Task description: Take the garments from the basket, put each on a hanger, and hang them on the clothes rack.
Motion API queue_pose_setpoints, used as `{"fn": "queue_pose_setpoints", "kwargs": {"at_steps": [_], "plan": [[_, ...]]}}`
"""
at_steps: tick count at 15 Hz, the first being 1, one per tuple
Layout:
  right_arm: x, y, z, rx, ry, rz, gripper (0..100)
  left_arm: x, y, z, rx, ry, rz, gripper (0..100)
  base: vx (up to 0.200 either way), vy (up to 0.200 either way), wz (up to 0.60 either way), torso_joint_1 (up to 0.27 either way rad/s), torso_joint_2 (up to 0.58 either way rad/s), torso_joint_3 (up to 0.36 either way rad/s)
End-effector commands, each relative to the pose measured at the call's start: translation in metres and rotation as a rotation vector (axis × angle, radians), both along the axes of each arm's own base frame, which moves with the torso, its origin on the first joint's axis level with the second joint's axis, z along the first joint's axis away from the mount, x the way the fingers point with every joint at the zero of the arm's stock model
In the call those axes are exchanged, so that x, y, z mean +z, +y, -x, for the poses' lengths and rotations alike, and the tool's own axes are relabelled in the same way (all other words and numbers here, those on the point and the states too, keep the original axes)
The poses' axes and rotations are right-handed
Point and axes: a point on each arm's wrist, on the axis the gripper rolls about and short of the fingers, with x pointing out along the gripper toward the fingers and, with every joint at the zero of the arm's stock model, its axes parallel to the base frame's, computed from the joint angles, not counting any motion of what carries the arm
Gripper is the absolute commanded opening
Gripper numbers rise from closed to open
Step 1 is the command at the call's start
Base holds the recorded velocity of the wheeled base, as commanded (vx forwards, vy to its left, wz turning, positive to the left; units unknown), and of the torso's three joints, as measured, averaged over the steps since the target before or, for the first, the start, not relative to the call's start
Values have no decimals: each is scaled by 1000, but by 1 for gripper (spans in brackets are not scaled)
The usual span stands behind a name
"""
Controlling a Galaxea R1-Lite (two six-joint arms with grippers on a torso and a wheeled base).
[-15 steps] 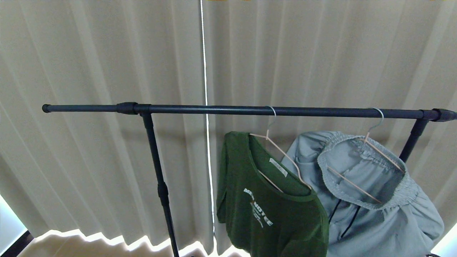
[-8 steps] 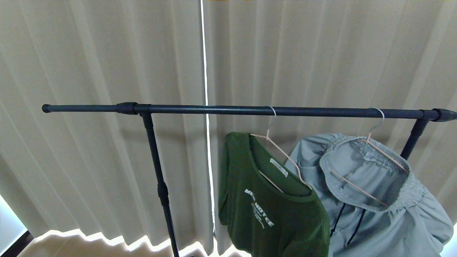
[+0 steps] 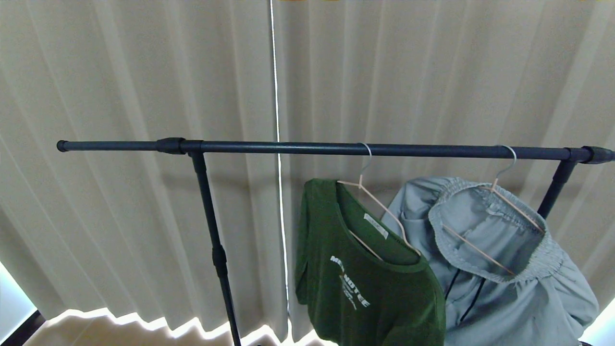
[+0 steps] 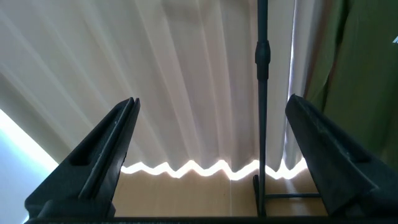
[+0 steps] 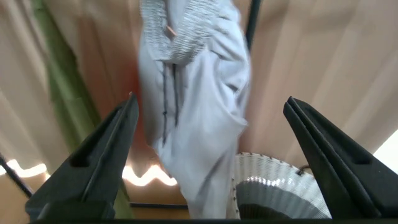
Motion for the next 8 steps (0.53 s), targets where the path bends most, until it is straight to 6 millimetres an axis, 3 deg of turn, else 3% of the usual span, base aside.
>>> {"fn": "queue_pose_setpoints", "kwargs": {"at_steps": [1,8], "plan": [[0,0,0,-1,0,1,100,0,0,0,1,0,0,100,0,0,0,0,0,0],[0,0,0,0,-3,-21,100,0,0,0,1,0,0,100,0,0,0,0,0,0]]}}
